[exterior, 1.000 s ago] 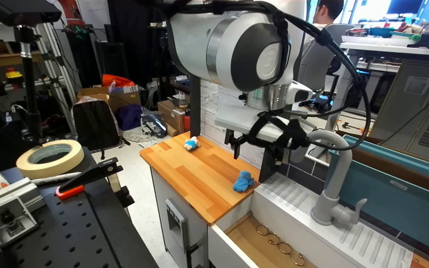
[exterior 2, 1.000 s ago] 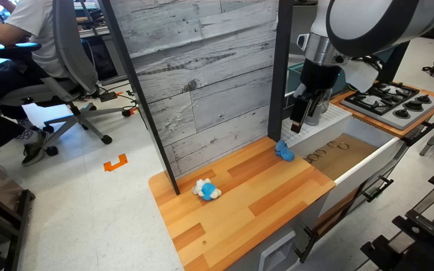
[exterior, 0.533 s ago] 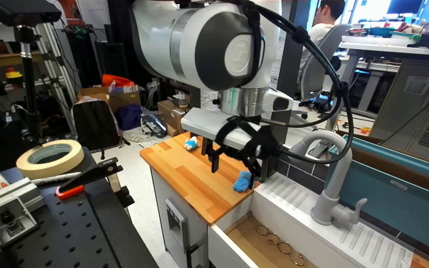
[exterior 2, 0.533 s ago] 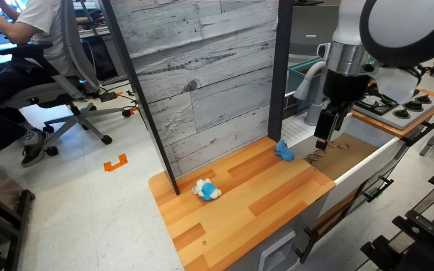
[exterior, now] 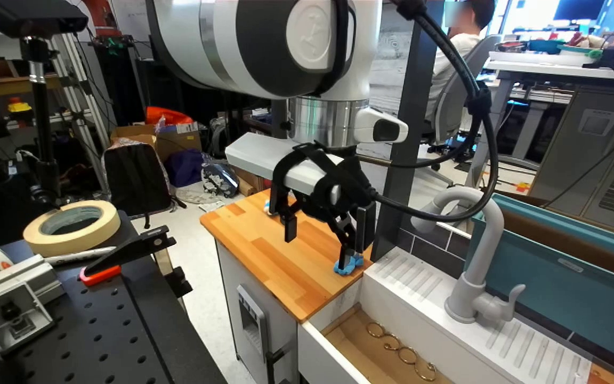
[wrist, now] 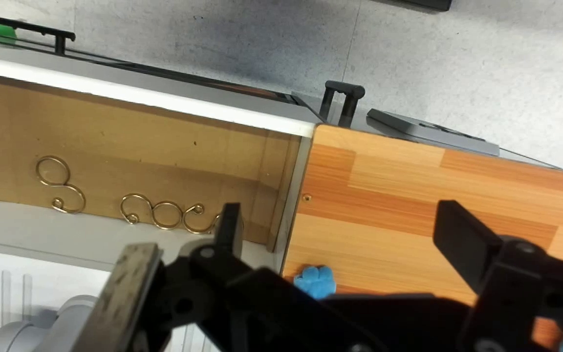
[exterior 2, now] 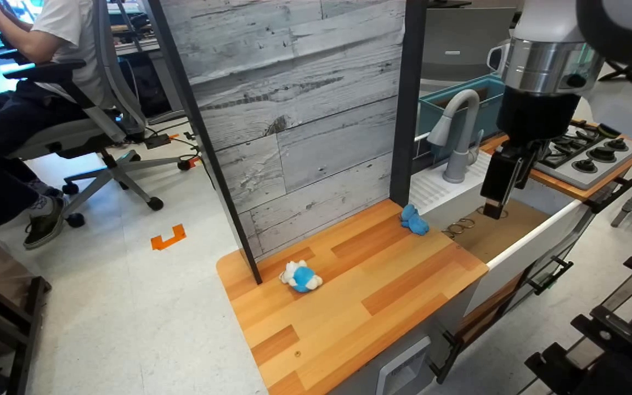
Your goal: Turn the faucet to the left
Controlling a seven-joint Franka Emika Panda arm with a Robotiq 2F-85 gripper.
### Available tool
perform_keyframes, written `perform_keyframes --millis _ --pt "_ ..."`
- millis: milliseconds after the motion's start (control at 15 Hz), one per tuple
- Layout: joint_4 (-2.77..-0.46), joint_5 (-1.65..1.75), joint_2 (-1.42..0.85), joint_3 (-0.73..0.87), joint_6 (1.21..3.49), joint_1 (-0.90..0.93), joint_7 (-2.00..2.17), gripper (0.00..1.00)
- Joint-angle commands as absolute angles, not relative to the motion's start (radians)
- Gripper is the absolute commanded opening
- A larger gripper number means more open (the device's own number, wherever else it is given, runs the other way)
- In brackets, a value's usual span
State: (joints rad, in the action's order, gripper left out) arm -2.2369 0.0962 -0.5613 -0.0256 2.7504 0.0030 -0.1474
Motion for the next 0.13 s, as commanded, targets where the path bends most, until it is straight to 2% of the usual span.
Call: perform_keyframes --millis 0,67 --pt "-2.234 0.098 -0.565 -0.028 2.747 0.001 -0.146 1.00" --pt "-2.232 0.098 -0.569 -0.028 2.747 0.001 -0.146 1.00"
